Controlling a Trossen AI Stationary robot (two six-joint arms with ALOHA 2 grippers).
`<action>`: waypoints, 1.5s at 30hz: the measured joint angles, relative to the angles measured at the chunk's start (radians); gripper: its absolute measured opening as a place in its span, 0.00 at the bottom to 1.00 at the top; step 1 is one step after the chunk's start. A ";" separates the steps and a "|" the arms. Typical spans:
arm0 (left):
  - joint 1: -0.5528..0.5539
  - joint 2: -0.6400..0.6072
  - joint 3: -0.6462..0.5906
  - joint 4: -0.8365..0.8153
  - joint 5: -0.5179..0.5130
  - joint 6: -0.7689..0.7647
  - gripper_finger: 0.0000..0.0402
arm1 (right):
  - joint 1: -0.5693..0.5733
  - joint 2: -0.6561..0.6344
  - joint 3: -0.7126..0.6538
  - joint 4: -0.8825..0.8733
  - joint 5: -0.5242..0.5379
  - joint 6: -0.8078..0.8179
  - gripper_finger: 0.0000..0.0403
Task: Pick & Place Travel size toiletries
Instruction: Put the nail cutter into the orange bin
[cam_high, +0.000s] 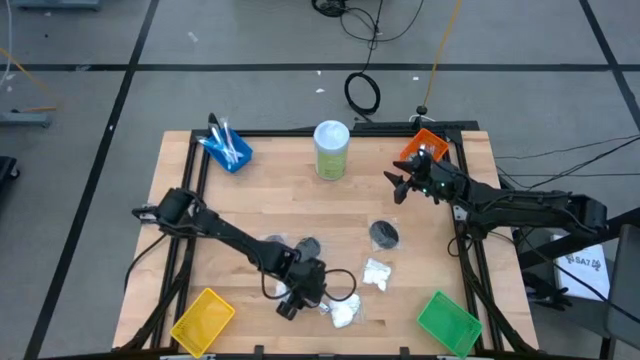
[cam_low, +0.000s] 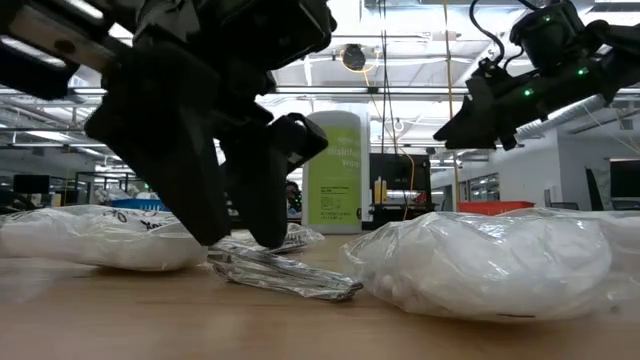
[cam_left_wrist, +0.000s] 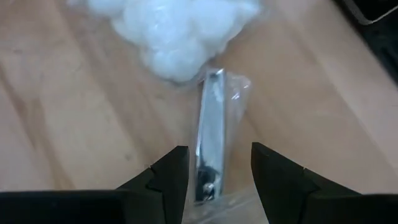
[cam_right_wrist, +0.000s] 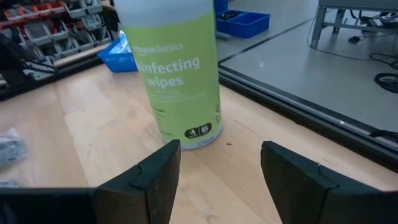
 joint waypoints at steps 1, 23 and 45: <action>-0.001 0.000 0.000 -0.005 -0.011 -0.006 0.42 | 0.003 0.000 0.000 0.006 0.000 0.000 0.53; 0.012 0.032 0.001 -0.090 -0.140 0.058 0.42 | 0.043 0.000 0.000 0.043 0.000 0.003 0.53; 0.059 -0.204 -0.005 -0.104 -0.599 0.268 0.08 | 0.064 0.000 0.000 0.087 -0.053 0.004 0.53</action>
